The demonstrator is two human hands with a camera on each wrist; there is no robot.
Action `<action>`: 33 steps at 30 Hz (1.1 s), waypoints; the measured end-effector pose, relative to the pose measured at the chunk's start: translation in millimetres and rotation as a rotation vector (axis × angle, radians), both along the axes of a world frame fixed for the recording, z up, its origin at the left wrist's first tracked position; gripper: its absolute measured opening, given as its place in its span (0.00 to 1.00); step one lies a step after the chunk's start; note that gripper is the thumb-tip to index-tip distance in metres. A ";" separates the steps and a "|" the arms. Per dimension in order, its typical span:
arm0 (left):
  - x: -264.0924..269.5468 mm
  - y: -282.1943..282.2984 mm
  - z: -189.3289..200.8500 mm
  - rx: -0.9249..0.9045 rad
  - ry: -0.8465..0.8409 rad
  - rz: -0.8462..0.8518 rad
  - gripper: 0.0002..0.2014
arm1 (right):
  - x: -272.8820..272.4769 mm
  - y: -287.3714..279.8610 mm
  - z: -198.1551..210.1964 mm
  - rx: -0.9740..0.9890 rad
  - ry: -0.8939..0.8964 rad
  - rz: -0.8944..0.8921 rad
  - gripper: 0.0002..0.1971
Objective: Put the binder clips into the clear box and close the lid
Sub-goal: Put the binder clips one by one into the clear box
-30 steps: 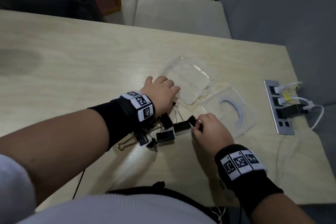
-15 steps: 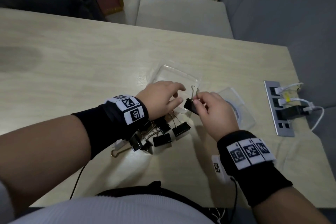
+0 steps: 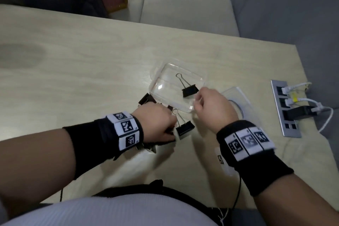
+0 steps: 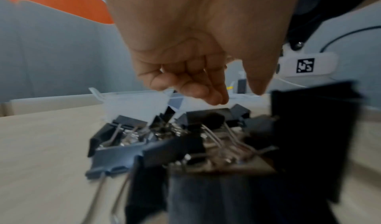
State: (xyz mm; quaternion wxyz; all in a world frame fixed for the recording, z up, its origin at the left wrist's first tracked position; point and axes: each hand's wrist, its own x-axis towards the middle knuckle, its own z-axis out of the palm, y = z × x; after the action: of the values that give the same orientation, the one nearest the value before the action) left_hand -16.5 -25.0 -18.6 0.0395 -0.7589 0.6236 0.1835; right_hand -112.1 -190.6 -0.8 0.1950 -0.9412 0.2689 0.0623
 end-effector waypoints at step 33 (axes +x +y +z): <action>15.7 -15.3 42.6 -0.024 0.300 0.108 0.17 | -55.9 30.9 -47.2 -0.004 0.082 0.002 0.11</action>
State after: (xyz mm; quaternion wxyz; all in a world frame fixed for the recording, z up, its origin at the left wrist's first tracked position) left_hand -0.8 -40.3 24.0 -0.0732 -0.7558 0.5830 0.2890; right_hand -168.0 -159.7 -48.0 0.1816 -0.9385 0.2761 0.1006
